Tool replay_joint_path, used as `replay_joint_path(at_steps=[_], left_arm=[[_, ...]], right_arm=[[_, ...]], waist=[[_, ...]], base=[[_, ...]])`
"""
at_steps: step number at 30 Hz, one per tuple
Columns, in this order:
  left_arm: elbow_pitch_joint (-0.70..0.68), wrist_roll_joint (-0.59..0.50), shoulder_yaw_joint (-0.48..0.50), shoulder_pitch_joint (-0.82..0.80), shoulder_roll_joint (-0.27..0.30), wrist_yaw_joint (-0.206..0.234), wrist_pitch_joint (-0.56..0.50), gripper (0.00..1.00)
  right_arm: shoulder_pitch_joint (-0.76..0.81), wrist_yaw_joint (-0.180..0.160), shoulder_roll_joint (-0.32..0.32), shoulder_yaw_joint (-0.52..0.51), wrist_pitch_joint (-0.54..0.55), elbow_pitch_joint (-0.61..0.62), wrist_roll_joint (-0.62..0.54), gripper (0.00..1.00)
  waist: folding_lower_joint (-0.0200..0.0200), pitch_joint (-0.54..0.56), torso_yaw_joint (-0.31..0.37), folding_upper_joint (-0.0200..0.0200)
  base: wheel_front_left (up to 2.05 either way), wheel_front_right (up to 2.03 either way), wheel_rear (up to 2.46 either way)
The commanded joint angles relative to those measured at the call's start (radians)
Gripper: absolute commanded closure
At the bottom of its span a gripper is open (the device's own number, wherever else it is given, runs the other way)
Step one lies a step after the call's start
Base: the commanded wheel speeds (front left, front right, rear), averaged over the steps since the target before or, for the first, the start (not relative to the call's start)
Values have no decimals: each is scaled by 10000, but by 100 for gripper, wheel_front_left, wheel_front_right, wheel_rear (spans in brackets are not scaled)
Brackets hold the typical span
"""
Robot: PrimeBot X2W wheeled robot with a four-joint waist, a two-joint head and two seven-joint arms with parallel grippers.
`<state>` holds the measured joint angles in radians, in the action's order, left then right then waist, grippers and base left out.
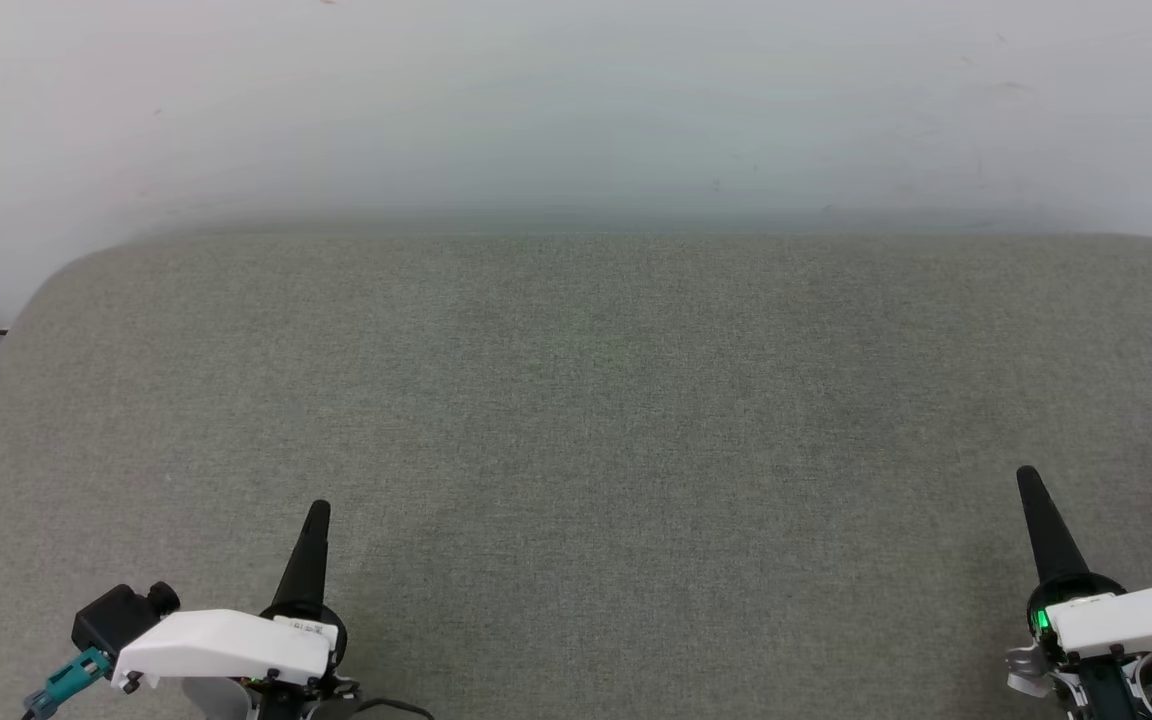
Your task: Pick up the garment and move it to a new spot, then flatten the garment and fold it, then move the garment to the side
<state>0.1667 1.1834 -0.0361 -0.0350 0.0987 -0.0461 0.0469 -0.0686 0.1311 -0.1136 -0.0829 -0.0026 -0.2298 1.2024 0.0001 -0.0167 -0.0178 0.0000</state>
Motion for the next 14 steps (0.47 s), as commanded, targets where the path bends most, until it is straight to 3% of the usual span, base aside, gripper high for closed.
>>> replay_joint_path(at_steps=[1,14], left_arm=[[-26,222,60,-247,23,-100,-40,100],[192,1467,337,-399,-18,-316,-368,100]], right_arm=[[-241,-2,40,-43,38,52,192,100],[-302,-3,206,-129,370,-5,1281,100]], waist=[[0,2,3,0],[-1,33,43,0]], base=[[0,0,0],[0,0,0]])
